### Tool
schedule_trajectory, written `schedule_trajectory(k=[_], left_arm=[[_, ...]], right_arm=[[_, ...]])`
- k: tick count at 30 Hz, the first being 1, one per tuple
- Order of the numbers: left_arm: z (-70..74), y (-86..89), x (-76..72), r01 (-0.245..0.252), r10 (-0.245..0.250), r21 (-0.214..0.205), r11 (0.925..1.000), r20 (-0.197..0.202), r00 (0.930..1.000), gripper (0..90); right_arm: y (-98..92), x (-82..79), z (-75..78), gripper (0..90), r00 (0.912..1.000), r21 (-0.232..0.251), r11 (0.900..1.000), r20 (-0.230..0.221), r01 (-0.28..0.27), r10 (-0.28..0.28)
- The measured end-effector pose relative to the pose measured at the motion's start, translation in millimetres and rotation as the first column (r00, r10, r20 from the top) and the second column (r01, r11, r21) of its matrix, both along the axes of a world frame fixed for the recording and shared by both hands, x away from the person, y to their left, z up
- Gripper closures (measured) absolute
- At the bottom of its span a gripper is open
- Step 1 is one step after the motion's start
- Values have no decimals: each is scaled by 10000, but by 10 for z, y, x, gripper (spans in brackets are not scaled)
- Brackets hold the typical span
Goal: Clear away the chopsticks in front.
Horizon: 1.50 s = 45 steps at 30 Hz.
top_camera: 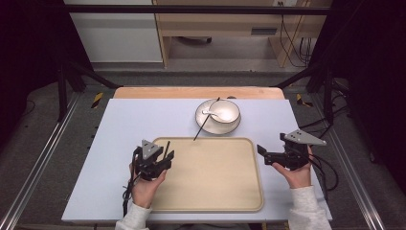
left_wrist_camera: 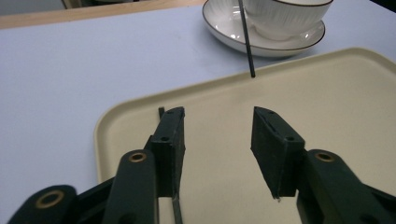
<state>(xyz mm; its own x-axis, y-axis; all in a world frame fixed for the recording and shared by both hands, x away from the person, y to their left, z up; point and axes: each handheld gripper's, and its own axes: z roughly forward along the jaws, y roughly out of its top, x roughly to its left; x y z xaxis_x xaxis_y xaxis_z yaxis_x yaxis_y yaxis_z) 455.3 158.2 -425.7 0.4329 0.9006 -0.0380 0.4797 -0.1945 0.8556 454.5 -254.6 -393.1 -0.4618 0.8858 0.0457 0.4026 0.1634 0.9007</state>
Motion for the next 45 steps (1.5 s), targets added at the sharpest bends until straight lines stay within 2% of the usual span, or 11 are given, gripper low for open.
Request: schedule_trajectory(k=[5,10,17,20,23,26,33,35,36,39,45], left_arm=[[100,-101,220,646,-641,-269,9975,191,9978,490],[185,-232,427,1072,-1074,79,9942,314,9937,467],[279,-402,716,1661,-1661,-16,9861,-44,9861,440],[288,-485,828,1794,-1792,346,9832,-92,9838,434],[272,-581,930,1985,-1978,730,9774,-174,9801,429],[246,-671,1039,1964,-1950,680,9782,-268,9804,430],[140,-858,1269,2313,-2251,1211,9653,-628,9723,394],[101,-887,1319,2413,-2355,1159,9635,-612,9699,391],[77,-898,1345,2372,-2315,1118,9650,-618,9709,389],[6,-938,1432,2297,-2191,1418,9629,-870,9718,375],[-79,-997,1559,2230,-2087,1577,9620,-1021,9726,397]], right_arm=[[3,3,-4,35,10000,-6,10000,-13,-2,2],[22,15,-19,33,10000,-83,10000,-61,-30,30],[26,18,-22,33,10000,-68,10000,-89,-29,28],[22,21,-21,33,10000,-74,10000,-84,-42,41],[22,23,-22,33,9999,-106,9999,-78,-72,71],[23,24,-22,33,9999,-87,9999,-81,-76,76],[22,28,-22,33,10000,-62,10000,-72,-57,56],[21,28,-22,33,10000,-61,10000,-67,-61,61],[21,29,-22,33,10000,-55,10000,-77,-62,62],[22,30,-22,33,9999,-64,10000,-83,-63,62],[16,22,-13,34,10000,-9,10000,-53,-68,68]])
